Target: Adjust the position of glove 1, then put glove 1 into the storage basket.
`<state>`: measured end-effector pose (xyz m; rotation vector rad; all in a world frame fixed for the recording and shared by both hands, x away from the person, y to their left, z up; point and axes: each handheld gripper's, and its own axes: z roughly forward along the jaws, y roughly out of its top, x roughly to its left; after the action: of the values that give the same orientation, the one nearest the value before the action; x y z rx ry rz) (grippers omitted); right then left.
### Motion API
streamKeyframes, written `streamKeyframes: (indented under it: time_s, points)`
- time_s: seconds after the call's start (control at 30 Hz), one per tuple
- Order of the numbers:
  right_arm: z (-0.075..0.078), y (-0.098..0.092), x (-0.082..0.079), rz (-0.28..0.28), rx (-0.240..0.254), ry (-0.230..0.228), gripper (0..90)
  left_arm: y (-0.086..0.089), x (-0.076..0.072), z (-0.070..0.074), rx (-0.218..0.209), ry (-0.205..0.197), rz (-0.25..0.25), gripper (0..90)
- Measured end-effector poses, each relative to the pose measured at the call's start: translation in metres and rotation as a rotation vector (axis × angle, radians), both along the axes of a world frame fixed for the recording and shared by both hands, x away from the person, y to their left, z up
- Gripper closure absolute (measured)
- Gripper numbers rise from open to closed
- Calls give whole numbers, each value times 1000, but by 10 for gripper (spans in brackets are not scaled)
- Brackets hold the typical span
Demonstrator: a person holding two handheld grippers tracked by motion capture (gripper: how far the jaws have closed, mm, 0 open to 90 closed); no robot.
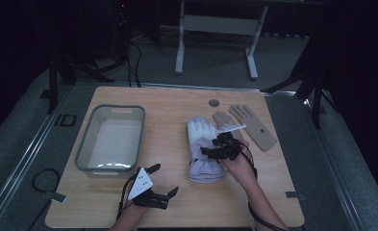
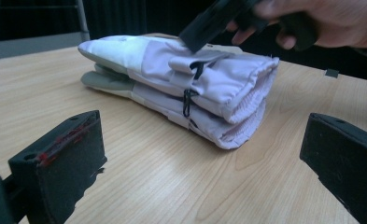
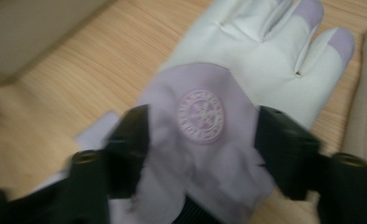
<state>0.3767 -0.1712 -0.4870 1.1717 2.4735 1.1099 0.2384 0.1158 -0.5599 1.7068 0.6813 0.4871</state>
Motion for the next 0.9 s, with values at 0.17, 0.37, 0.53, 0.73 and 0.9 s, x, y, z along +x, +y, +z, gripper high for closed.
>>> streamKeyframes:
  time_s: [0.17, 0.37, 0.53, 0.73, 0.9]
  points:
    - [9, -11, -7, 34, 81, -29, 172, -5, 1, 3, 25, 33, 25, 0]
    - [12, -33, -18, 92, 119, -149, 151, -12, 5, 12, 45, 58, 55, 0]
    - [8, -52, -27, 98, 123, -217, 145, -17, 10, 25, 47, 101, 54, 0]
    - [8, -67, -28, 50, 136, -243, 144, -28, 17, 35, 23, 146, 6, 0]
    - [7, -77, -20, -1, 217, -153, 148, -44, 26, 46, 78, 136, -14, 0]
